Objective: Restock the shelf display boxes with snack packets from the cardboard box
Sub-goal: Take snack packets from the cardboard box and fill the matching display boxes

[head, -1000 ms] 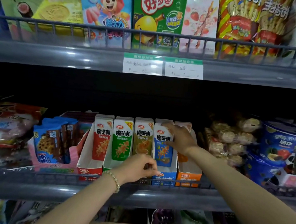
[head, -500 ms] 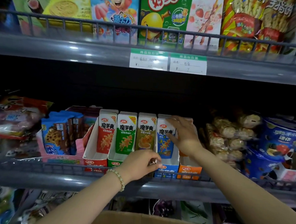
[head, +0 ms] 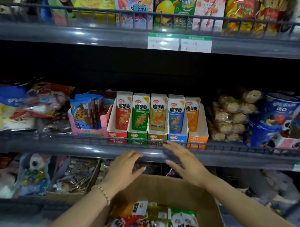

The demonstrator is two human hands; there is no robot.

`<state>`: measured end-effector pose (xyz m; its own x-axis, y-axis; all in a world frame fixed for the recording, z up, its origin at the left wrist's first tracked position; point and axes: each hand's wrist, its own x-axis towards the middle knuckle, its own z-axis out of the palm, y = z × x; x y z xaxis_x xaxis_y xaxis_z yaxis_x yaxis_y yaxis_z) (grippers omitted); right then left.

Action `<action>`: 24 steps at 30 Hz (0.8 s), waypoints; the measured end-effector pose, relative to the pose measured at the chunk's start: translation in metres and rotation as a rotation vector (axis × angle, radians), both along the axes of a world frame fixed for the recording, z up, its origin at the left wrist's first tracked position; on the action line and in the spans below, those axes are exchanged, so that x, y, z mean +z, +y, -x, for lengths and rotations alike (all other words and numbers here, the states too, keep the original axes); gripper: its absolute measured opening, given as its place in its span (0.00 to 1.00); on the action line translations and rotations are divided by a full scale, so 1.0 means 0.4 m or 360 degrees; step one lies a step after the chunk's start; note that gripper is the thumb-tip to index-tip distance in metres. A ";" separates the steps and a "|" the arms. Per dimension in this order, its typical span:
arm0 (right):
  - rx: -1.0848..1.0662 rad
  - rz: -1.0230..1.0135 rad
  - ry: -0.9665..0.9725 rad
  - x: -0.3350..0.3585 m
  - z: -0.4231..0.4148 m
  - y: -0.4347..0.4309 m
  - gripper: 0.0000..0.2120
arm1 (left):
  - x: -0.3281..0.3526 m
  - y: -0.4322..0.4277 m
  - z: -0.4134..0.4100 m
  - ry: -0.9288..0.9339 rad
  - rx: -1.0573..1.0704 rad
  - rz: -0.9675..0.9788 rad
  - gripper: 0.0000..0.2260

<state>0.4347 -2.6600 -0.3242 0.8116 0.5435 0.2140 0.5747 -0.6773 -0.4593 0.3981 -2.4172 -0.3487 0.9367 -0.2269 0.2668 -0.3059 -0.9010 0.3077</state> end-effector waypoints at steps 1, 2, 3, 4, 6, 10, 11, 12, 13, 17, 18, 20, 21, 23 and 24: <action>0.0000 -0.0023 0.0059 -0.027 0.025 0.003 0.26 | -0.027 0.009 0.017 0.0061 0.0010 -0.0006 0.22; -0.0011 -0.0019 0.0118 -0.058 0.047 0.005 0.25 | -0.054 0.017 0.032 0.0127 0.0014 -0.0037 0.22; -0.0025 0.0015 0.0155 -0.089 0.069 0.007 0.24 | -0.081 0.023 0.046 0.0197 0.0022 -0.0076 0.23; -0.0037 0.0062 0.0191 -0.120 0.090 0.009 0.24 | -0.106 0.026 0.059 0.0269 0.0037 -0.0097 0.23; -0.0047 0.0143 0.0305 -0.181 0.121 0.015 0.24 | -0.157 0.026 0.081 0.0437 0.0069 -0.0068 0.24; -0.0192 0.0176 0.0634 -0.285 0.153 0.020 0.24 | -0.245 0.002 0.123 0.0702 0.0062 -0.0041 0.23; -0.0226 0.0175 0.0684 -0.309 0.158 0.022 0.24 | -0.263 -0.005 0.132 0.0739 0.0062 -0.0037 0.23; -0.0251 0.0162 0.0728 -0.329 0.163 0.023 0.24 | -0.279 -0.011 0.141 0.0768 0.0064 -0.0018 0.22; -0.0271 0.0131 0.0784 -0.350 0.170 0.024 0.23 | -0.295 -0.017 0.150 0.0794 0.0063 0.0003 0.22; -0.0338 0.0000 0.1043 -0.423 0.218 0.021 0.20 | -0.337 -0.025 0.172 0.0919 -0.0006 -0.0079 0.22; -0.0362 -0.0001 0.1089 -0.439 0.228 0.020 0.20 | -0.345 -0.025 0.174 0.0957 -0.0007 -0.0086 0.23; -0.0414 -0.0026 0.1178 -0.458 0.238 0.023 0.19 | -0.354 -0.025 0.177 0.1022 -0.0003 -0.0050 0.23; -0.0446 -0.0033 0.1219 -0.464 0.239 0.026 0.19 | -0.359 -0.025 0.177 0.1034 -0.0003 -0.0037 0.24; -0.0493 -0.0027 0.1305 -0.476 0.239 0.030 0.21 | -0.368 -0.029 0.178 0.1033 -0.0008 -0.0034 0.24; -0.0496 -0.0014 0.1365 -0.479 0.242 0.032 0.22 | -0.370 -0.031 0.179 0.1028 -0.0010 -0.0037 0.24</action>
<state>0.3381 -2.6470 -0.5159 0.8041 0.2743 -0.5274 -0.1745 -0.7392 -0.6504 0.3263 -2.4295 -0.4968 0.9055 -0.2320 -0.3554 -0.0711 -0.9084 0.4120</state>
